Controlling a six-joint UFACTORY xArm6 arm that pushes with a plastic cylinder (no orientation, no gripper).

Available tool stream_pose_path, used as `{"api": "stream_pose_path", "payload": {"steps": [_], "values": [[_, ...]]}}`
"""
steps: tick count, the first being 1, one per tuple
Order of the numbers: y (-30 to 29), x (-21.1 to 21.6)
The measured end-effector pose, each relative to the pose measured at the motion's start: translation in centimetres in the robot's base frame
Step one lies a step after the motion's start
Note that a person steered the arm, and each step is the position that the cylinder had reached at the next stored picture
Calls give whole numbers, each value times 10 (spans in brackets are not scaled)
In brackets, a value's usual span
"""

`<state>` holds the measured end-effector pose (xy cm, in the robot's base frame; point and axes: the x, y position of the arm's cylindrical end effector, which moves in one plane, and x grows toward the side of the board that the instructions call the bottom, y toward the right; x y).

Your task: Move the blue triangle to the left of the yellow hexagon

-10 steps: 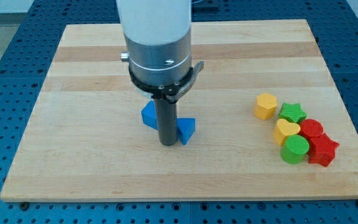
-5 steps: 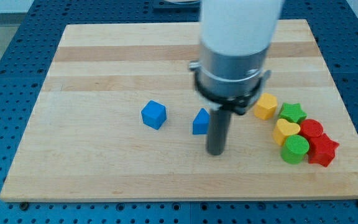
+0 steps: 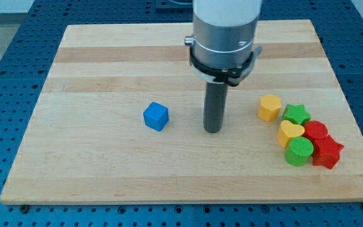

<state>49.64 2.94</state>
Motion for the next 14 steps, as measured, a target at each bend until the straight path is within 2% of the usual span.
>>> {"api": "stream_pose_path", "payload": {"steps": [1,2,3,4,6,7,9,10,12,13,14], "values": [[-25,-33],[-21,-78],[-19,-84],[1,-78],[60,8],[70,33],[-23,37],[-46,6],[-10,-168],[2,-190],[10,-178]]}}
